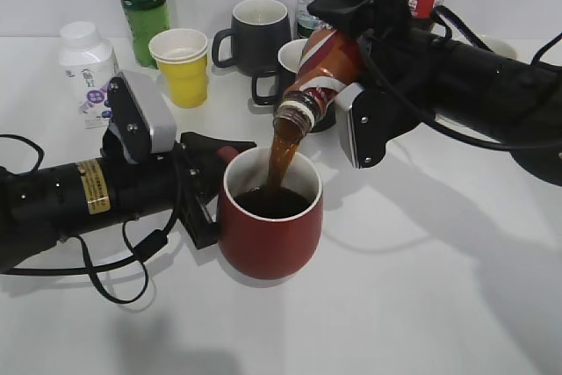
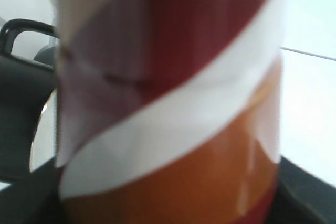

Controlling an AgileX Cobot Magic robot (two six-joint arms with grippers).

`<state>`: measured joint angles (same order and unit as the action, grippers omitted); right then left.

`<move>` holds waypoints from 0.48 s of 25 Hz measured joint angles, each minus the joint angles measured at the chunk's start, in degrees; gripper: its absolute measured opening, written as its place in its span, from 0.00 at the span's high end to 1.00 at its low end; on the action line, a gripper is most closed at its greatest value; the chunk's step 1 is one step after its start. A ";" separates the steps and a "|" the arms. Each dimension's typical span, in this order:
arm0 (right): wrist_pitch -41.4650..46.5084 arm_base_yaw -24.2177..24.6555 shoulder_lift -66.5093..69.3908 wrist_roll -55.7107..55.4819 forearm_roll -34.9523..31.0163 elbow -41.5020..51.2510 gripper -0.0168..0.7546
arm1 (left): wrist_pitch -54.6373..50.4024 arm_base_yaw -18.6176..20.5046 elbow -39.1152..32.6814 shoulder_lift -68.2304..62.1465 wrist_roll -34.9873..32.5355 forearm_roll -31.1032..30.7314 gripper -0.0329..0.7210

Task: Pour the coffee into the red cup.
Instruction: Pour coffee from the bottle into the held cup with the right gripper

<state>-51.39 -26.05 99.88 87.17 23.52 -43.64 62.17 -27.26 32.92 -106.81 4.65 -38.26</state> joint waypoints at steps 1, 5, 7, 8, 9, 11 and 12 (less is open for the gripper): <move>0.00 0.00 0.00 0.05 0.00 0.00 0.33 | 0.00 0.00 0.00 0.00 0.00 0.00 0.87; -0.09 0.00 0.00 0.17 0.00 0.00 0.33 | -0.18 0.00 0.00 0.00 -0.05 0.00 0.87; -0.13 0.00 0.00 0.17 0.00 0.00 0.33 | -0.38 0.00 0.00 0.00 -0.05 0.00 0.87; -0.13 0.00 0.00 0.17 0.00 0.00 0.33 | -0.37 0.00 0.00 0.00 -0.05 0.00 0.87; -0.15 0.00 0.00 0.17 0.00 0.00 0.33 | -0.39 0.00 0.00 0.00 -0.05 0.00 0.87; -0.20 0.00 0.00 0.17 0.00 0.00 0.33 | -0.39 0.00 0.00 0.00 -0.11 0.00 0.87; -0.20 0.00 0.00 0.22 0.00 0.00 0.33 | -0.39 0.00 0.00 0.00 -0.11 -0.05 0.87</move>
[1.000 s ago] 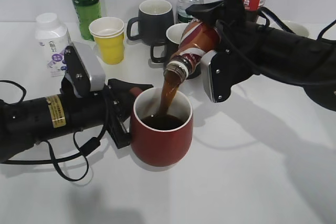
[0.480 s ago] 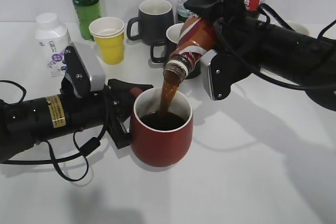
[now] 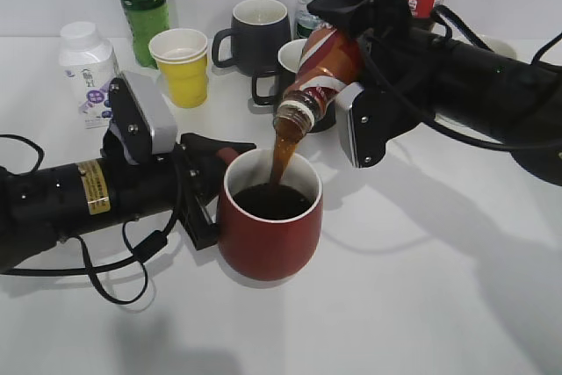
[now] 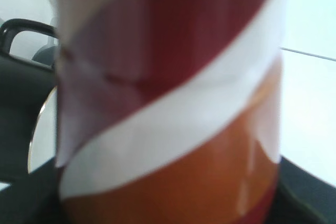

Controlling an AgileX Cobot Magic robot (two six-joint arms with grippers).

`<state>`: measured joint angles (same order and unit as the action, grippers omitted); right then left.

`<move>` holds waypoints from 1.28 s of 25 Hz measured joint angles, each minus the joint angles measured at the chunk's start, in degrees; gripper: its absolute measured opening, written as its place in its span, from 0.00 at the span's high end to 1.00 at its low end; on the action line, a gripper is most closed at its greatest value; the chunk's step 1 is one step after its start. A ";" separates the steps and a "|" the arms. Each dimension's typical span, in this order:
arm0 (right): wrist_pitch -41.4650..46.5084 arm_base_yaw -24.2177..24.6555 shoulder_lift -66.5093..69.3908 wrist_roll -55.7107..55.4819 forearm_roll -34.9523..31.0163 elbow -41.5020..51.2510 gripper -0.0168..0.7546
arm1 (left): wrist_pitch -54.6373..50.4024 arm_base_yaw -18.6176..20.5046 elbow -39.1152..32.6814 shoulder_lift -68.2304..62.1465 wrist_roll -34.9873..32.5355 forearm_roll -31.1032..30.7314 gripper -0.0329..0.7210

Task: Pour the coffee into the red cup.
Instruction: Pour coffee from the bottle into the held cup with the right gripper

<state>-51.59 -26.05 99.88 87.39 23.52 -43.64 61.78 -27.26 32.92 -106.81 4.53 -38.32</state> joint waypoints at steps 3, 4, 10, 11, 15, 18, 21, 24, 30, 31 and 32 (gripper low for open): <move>-0.02 0.00 0.00 -0.01 0.00 0.00 0.33 | 0.00 0.00 0.00 0.00 0.00 0.00 0.87; -0.02 0.00 0.00 -0.08 0.00 0.00 0.33 | 0.00 0.00 0.00 0.00 0.00 0.00 0.87; 2.18 0.00 0.00 -7.21 0.05 0.00 0.33 | 0.00 0.00 0.00 0.00 -0.10 0.00 0.87; 2.91 0.00 0.00 -9.89 0.12 0.00 0.33 | 0.14 0.00 0.00 0.00 -0.10 0.00 0.87; 6.96 0.00 0.00 -21.02 1.61 0.00 0.33 | 1.54 0.00 0.00 0.00 -0.10 0.34 0.87; 8.96 0.00 0.00 -30.64 2.93 -0.17 0.33 | 1.62 0.00 -0.06 0.63 -0.12 1.48 0.87; 9.01 0.00 0.00 -39.58 3.12 -0.34 0.33 | 1.62 0.00 -0.39 2.32 -0.28 3.49 0.87; 8.74 0.00 0.00 -48.44 3.19 -0.67 0.33 | 1.68 0.16 -1.41 4.27 -0.28 7.85 0.87; 7.44 0.00 -0.07 -63.67 -4.49 -2.52 0.33 | 1.68 3.92 -6.56 8.39 -0.32 18.09 0.87; 7.39 0.00 -0.07 -65.08 -6.68 -2.52 0.33 | 1.68 5.02 -7.38 8.91 -0.32 19.58 0.87; 7.28 0.00 -0.07 -66.08 -8.57 -2.52 0.33 | 1.73 6.21 -8.05 9.18 -0.32 20.66 0.87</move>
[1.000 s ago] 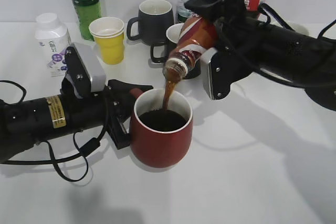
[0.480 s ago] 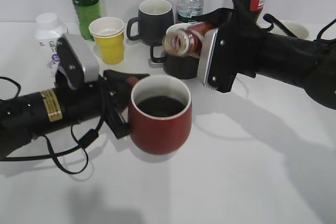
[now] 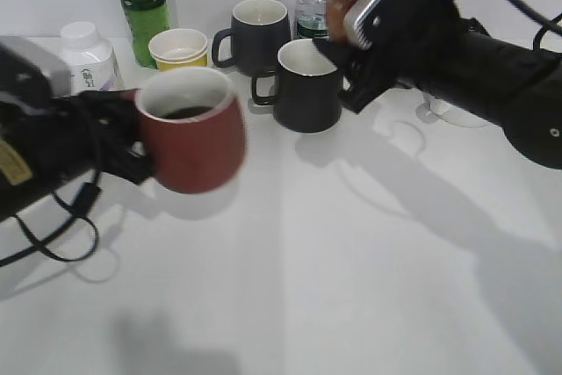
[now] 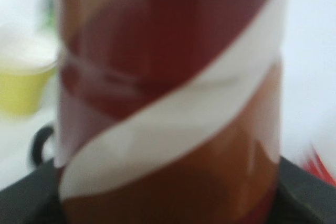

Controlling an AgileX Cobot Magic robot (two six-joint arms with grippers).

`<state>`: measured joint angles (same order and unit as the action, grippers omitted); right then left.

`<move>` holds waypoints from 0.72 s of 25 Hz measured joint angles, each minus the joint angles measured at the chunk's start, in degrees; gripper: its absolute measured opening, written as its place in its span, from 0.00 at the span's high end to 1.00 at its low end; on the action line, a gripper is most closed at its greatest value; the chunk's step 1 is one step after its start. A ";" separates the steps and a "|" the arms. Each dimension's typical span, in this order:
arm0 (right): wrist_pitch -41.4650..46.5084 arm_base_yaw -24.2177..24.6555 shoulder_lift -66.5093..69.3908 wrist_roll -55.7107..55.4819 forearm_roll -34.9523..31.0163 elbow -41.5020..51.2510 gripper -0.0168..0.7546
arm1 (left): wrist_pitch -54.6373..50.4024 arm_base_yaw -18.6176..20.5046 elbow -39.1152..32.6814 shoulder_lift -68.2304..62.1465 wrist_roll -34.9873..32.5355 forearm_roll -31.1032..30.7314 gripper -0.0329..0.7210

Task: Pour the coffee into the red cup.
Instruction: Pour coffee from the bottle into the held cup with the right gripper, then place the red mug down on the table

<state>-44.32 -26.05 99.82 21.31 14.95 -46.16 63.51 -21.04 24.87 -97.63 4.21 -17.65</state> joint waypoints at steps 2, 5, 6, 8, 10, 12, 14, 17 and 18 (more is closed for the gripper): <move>-0.78 0.00 0.00 -1.38 -4.62 0.00 0.33 | -0.33 2.19 -0.46 0.05 0.00 1.83 0.87; -1.13 0.00 0.00 -5.97 -10.89 -0.04 0.33 | -1.02 4.85 -0.53 -0.19 -0.46 3.75 0.87; -0.82 0.00 0.00 -7.23 -12.87 -0.04 0.33 | -1.02 5.45 -0.53 -0.32 -1.18 4.19 0.87; -0.55 0.00 0.00 -8.42 -17.30 0.78 0.33 | -0.88 5.97 -0.26 -1.19 -2.72 5.65 0.87; -0.50 0.00 0.00 -8.83 -20.02 2.40 0.33 | -0.88 6.15 0.38 -2.59 -4.21 7.44 0.87; -0.50 0.00 -0.01 -8.96 -22.55 4.72 0.33 | -0.88 6.19 1.45 -4.74 -4.21 8.53 0.87; -0.44 0.00 -0.06 -9.02 -24.92 6.79 0.33 | -0.88 6.21 2.83 -6.91 -4.21 9.07 0.87; -0.40 0.00 -0.06 -9.09 -27.30 9.24 0.33 | -0.37 6.21 4.95 -10.38 -4.57 9.97 0.87; -0.34 0.00 -0.06 -9.09 -27.53 9.86 0.33 | -0.05 6.21 5.74 -11.45 -4.63 10.09 0.87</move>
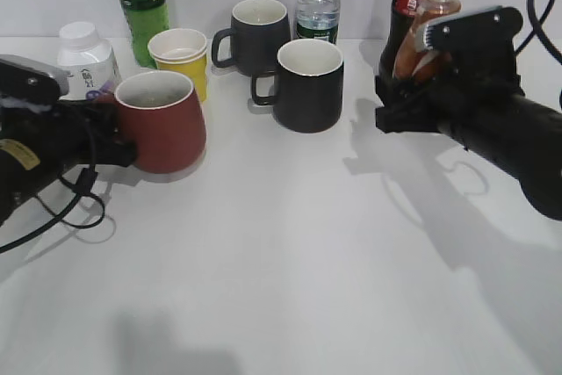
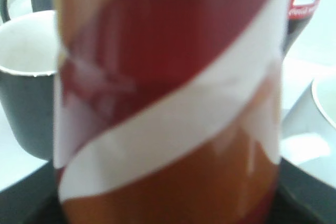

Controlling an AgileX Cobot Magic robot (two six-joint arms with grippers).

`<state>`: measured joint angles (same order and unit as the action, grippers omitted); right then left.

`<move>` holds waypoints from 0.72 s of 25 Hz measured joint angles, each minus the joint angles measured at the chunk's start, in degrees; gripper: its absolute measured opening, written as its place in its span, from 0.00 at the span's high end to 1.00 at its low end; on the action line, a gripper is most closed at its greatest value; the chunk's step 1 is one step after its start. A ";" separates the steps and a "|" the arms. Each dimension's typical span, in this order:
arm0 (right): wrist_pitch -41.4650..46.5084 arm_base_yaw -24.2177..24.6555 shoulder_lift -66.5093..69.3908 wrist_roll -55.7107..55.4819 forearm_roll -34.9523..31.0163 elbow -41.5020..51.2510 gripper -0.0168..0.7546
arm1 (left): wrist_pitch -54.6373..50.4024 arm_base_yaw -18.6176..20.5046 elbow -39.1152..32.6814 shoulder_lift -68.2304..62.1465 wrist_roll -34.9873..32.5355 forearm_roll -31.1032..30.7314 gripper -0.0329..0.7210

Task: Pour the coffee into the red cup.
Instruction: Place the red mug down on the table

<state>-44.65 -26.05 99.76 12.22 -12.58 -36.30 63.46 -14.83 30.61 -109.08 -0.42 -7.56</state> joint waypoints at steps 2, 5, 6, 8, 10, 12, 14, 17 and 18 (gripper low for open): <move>0.04 0.00 0.00 0.00 -0.20 0.64 0.33 | 0.73 0.00 1.31 -1.77 -0.05 0.12 0.87; 0.06 0.00 0.00 0.00 -0.37 0.82 0.33 | 1.25 0.00 2.85 -3.85 -0.28 0.39 0.87; 0.06 0.00 0.00 0.00 -0.37 0.82 0.33 | 1.37 0.00 3.25 -4.55 -0.33 0.48 0.87; 0.06 0.00 0.00 0.00 -0.37 0.82 0.33 | 1.85 0.00 3.74 -5.61 -0.47 0.48 0.87; 0.06 0.00 0.00 0.00 -0.37 0.82 0.33 | 2.56 0.00 3.82 -6.08 -0.59 0.43 0.87; 0.00 0.00 0.10 0.00 -0.37 0.82 0.33 | 3.04 0.00 3.90 -6.38 -0.59 0.43 0.87; -0.81 0.00 1.09 0.00 -0.37 0.82 0.33 | 3.40 0.00 3.90 -6.57 -0.59 0.12 0.87; -3.44 0.00 4.55 -0.04 -0.37 0.82 0.33 | 3.80 0.00 3.43 -6.57 -0.59 -0.29 0.87; -4.55 0.00 5.59 -0.04 -0.37 0.82 0.33 | 4.18 0.00 3.03 -6.57 -0.59 -0.49 0.87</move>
<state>-49.20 -26.05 105.34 12.17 -12.95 -35.48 67.64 -14.83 33.64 -115.65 -1.01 -8.06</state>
